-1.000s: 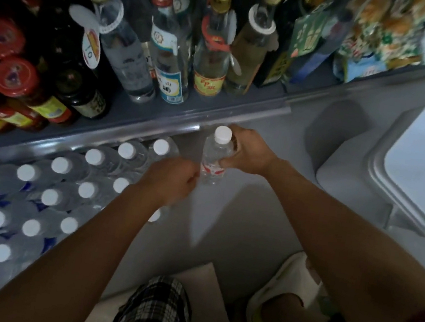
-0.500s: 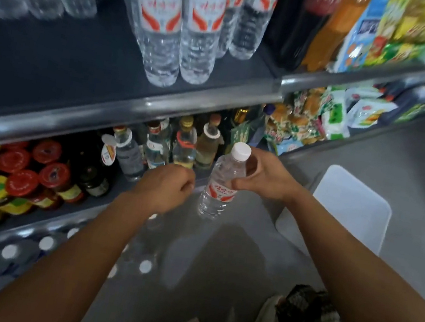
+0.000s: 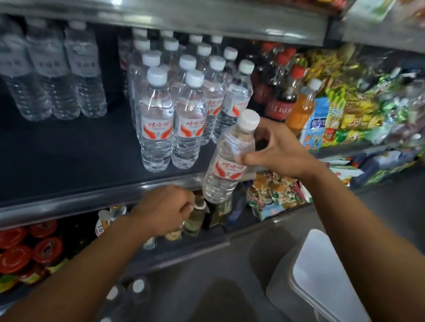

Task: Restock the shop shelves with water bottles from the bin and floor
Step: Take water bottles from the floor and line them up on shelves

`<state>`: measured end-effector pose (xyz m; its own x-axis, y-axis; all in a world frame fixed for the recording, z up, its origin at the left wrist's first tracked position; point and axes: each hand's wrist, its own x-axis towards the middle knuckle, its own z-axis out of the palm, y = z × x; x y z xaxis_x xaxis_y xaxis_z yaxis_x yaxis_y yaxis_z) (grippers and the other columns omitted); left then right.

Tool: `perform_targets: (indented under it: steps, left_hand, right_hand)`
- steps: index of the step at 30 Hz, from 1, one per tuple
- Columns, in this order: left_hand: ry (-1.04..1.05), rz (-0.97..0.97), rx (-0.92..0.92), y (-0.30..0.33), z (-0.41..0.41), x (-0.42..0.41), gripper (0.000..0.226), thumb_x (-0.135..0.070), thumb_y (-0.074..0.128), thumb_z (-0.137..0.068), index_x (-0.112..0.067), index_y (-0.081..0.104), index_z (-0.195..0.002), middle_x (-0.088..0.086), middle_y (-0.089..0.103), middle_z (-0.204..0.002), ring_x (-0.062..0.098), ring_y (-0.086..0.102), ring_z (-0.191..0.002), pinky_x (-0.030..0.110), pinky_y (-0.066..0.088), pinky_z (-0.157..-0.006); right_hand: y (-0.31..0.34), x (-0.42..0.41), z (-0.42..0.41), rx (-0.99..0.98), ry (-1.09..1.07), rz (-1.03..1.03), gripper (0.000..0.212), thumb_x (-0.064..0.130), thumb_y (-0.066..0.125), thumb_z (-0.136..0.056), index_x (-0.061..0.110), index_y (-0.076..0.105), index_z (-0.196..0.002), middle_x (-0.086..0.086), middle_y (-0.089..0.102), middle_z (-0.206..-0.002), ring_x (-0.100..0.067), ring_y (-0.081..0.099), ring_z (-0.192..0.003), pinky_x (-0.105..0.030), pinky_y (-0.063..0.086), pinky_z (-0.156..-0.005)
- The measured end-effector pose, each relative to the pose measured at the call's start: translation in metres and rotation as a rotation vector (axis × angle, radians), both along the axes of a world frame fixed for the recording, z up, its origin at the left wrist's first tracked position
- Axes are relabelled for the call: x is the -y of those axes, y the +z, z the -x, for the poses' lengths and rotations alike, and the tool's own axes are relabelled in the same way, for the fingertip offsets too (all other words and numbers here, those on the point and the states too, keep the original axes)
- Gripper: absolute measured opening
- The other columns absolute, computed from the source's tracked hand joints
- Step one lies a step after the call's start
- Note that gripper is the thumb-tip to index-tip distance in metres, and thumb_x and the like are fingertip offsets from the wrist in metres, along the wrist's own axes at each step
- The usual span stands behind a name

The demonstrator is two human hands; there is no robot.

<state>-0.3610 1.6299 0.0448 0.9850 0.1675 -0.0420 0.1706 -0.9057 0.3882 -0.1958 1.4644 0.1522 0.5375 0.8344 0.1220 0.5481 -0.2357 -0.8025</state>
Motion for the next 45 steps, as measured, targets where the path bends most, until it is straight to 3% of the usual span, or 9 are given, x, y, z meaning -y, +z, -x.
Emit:
perform_targets:
  steps: [3, 7, 12, 19, 24, 31, 35, 41, 45]
  left_hand:
    - [-0.005, 0.003, -0.004, -0.002, -0.005, -0.001, 0.016, -0.027, 0.050, -0.093, -0.023, 0.066, -0.093, -0.002, 0.067, -0.095, 0.019, 0.060, -0.085, 0.036, 0.051, -0.075]
    - [-0.003, -0.007, -0.020, -0.005, -0.012, -0.001, 0.017, -0.026, 0.049, -0.093, -0.022, 0.066, -0.092, -0.002, 0.067, -0.095, 0.018, 0.061, -0.086, 0.039, 0.051, -0.079]
    - [0.016, -0.025, -0.023, -0.010, -0.018, 0.004, 0.017, -0.028, 0.049, -0.093, -0.022, 0.064, -0.092, -0.003, 0.066, -0.098, 0.019, 0.061, -0.091, 0.037, 0.052, -0.080]
    - [0.036, -0.029, -0.044, -0.022, -0.022, 0.003, 0.014, -0.030, 0.048, -0.094, -0.024, 0.060, -0.090, -0.003, 0.063, -0.101, 0.020, 0.061, -0.093, 0.035, 0.051, -0.079]
    - [0.051, -0.016, -0.040, -0.030, -0.024, 0.000, 0.013, -0.029, 0.048, -0.094, -0.026, 0.059, -0.088, -0.004, 0.063, -0.096, 0.020, 0.061, -0.091, 0.032, 0.048, -0.075]
    - [0.024, 0.008, -0.030, -0.042, -0.023, -0.006, 0.016, -0.027, 0.047, -0.093, -0.023, 0.061, -0.089, -0.005, 0.063, -0.092, 0.016, 0.058, -0.086, 0.031, 0.047, -0.072]
    - [0.027, 0.018, -0.028, -0.047, -0.017, -0.006, 0.019, -0.028, 0.046, -0.095, -0.023, 0.065, -0.096, -0.004, 0.066, -0.097, 0.016, 0.061, -0.089, 0.030, 0.048, -0.073]
    - [0.000, 0.018, -0.015, -0.050, -0.014, -0.003, 0.018, -0.028, 0.048, -0.094, -0.022, 0.065, -0.093, -0.002, 0.067, -0.098, 0.018, 0.063, -0.091, 0.034, 0.051, -0.077]
    - [-0.036, 0.025, -0.059, -0.057, -0.010, 0.002, 0.016, -0.028, 0.047, -0.095, -0.022, 0.059, -0.086, -0.002, 0.066, -0.098, 0.021, 0.062, -0.092, 0.039, 0.051, -0.079]
  right_hand:
    - [0.016, -0.014, -0.024, 0.043, 0.012, 0.018, 0.047, 0.007, 0.081, -0.073, 0.008, 0.062, -0.115, 0.008, 0.069, -0.108, 0.000, 0.064, -0.100, -0.015, 0.049, -0.082]
    - [0.022, -0.033, -0.053, 0.107, 0.001, 0.071, 0.047, 0.009, 0.081, -0.072, 0.001, 0.062, -0.114, -0.014, 0.067, -0.113, -0.027, 0.063, -0.108, -0.044, 0.051, -0.093]
    - [0.023, -0.054, -0.069, 0.041, 0.033, 0.076, 0.037, -0.002, 0.074, -0.076, 0.002, 0.063, -0.111, -0.004, 0.069, -0.106, -0.006, 0.066, -0.093, -0.014, 0.050, -0.075]
    - [0.016, -0.077, -0.085, -0.007, 0.040, 0.150, 0.029, 0.001, 0.075, -0.076, 0.022, 0.056, -0.081, 0.013, 0.053, -0.075, 0.002, 0.055, -0.063, -0.008, 0.043, -0.055]
    - [0.019, -0.082, -0.093, -0.014, 0.040, 0.209, 0.033, 0.006, 0.078, -0.074, 0.024, 0.051, -0.078, 0.012, 0.049, -0.076, 0.003, 0.051, -0.063, -0.010, 0.043, -0.057]
    - [0.014, -0.079, -0.092, -0.045, 0.056, 0.136, 0.067, 0.002, 0.077, -0.075, 0.017, 0.045, -0.132, 0.003, 0.061, -0.121, -0.007, 0.059, -0.108, -0.015, 0.052, -0.080]
    - [0.008, -0.078, -0.087, 0.078, -0.008, 0.141, 0.064, 0.007, 0.079, -0.075, 0.009, 0.048, -0.132, 0.001, 0.061, -0.121, -0.003, 0.061, -0.100, -0.011, 0.050, -0.077]
    - [-0.021, -0.060, -0.063, 0.316, -0.200, 0.160, 0.065, 0.021, 0.075, -0.082, 0.009, 0.043, -0.137, 0.001, 0.057, -0.111, -0.012, 0.055, -0.098, -0.026, 0.047, -0.081]
    - [-0.060, -0.039, -0.033, 0.374, -0.312, 0.119, 0.043, 0.021, 0.069, -0.086, 0.008, 0.053, -0.125, -0.009, 0.064, -0.113, -0.020, 0.061, -0.098, -0.039, 0.053, -0.085]
